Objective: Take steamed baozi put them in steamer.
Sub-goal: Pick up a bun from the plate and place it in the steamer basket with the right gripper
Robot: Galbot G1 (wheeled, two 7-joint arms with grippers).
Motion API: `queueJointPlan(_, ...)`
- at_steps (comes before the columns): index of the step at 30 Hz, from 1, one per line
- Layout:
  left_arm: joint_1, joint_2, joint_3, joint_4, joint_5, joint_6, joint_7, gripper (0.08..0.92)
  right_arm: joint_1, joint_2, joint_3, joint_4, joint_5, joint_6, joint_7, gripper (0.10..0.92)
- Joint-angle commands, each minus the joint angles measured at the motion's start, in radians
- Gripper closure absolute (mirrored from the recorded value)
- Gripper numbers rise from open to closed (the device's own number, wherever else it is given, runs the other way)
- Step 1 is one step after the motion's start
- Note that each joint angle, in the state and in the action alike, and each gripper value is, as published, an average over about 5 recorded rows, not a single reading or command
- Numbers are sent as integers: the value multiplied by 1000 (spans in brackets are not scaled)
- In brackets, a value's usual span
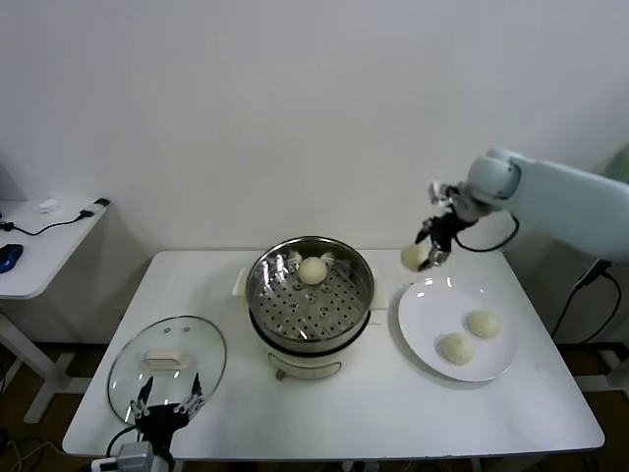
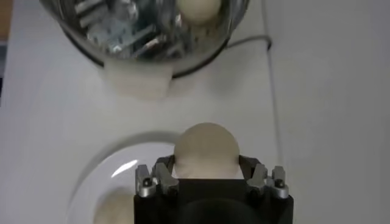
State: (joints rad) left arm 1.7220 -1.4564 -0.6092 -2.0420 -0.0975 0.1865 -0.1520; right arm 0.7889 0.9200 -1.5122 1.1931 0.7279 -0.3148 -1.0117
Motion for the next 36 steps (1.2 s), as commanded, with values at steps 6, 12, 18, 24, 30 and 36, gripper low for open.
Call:
queueJointPlan(6, 13, -3, 8, -28, 2, 9, 3, 177, 85, 349, -39, 170, 349, -194, 182, 323)
queueJointPlan(12, 15, -5, 7, -22, 3, 8, 3, 177, -73, 464, -21, 38, 262, -218, 223, 328)
queueJointPlan(18, 15, 2, -2, -16, 0, 9, 3, 177, -207, 529, 8, -78, 180, -226, 238, 330)
queueJointPlan(24, 8, 7, -3, -12, -1, 12, 5, 177, -263, 567, 17, -163, 146, -221, 239, 330)
queueJointPlan(30, 2, 7, -3, -10, -1, 15, 5, 177, -295, 588, 34, -220, 113, -219, 247, 328)
queueJointPlan(36, 3, 7, -4, -13, -2, 18, 6, 177, -286, 572, 45, -209, 107, -210, 234, 297)
